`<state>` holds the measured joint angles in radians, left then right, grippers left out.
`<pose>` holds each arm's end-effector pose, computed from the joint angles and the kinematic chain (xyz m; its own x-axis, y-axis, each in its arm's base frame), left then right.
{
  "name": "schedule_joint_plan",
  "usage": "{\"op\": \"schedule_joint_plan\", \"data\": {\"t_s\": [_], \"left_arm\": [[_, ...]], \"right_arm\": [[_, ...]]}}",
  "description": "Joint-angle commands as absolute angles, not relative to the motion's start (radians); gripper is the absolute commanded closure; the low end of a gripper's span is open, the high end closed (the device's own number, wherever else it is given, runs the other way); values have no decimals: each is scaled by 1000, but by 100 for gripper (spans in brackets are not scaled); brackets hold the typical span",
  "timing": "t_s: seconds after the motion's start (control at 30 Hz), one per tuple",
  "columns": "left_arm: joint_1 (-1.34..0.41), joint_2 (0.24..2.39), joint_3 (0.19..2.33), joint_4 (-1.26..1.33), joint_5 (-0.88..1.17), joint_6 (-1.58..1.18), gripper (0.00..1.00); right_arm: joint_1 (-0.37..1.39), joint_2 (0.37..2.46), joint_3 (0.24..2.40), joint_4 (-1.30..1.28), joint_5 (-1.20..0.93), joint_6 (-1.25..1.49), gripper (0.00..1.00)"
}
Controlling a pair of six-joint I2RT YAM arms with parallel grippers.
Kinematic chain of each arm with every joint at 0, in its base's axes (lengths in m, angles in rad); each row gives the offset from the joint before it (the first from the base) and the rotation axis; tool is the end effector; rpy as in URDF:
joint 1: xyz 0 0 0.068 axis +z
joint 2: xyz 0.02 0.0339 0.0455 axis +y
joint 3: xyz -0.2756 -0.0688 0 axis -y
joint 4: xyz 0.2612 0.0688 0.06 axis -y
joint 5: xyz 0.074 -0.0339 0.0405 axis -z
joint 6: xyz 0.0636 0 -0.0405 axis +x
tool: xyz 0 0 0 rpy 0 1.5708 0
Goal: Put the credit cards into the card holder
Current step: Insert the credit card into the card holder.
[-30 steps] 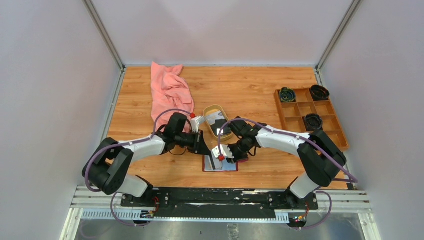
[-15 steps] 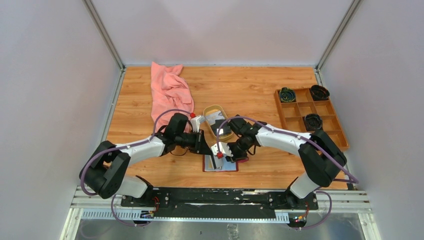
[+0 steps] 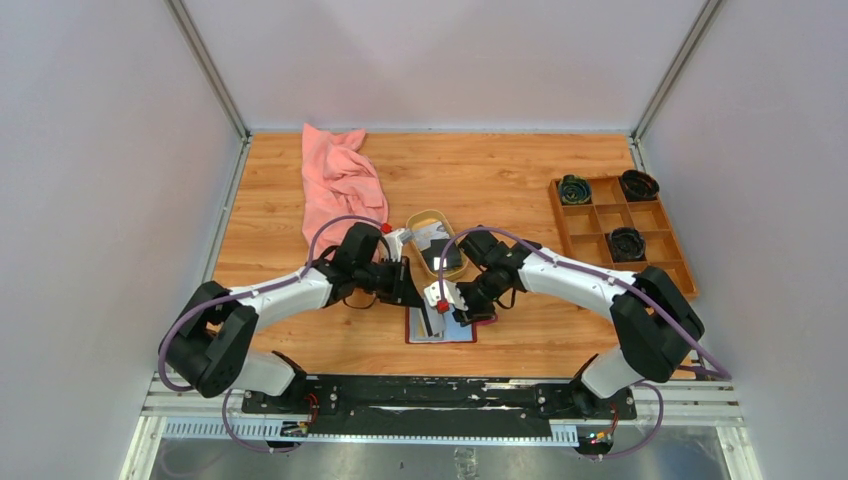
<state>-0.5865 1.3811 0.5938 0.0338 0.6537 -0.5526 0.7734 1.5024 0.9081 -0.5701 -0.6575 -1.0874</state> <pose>0.2165 -0.1903 0.1563 -0.9095 0.1041 -0.4023 0.3893 0.5526 -0.7370 0.1877 0.2376 0.1777 0.3372 -0.6503 -0.6808 -0.9193 -0.3834 -0.0891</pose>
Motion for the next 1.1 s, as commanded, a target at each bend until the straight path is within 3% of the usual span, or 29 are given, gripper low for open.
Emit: {"op": "schedule_joint_plan", "data": {"t_s": [0.0, 1.07], "left_arm": [[-606, 1378, 662, -135, 584, -504, 100], [-637, 1453, 640, -20, 590, -581, 100]], "right_arm": [[762, 1479, 928, -607, -691, -1075, 70], [745, 1457, 925, -607, -705, -1078, 70]]}}
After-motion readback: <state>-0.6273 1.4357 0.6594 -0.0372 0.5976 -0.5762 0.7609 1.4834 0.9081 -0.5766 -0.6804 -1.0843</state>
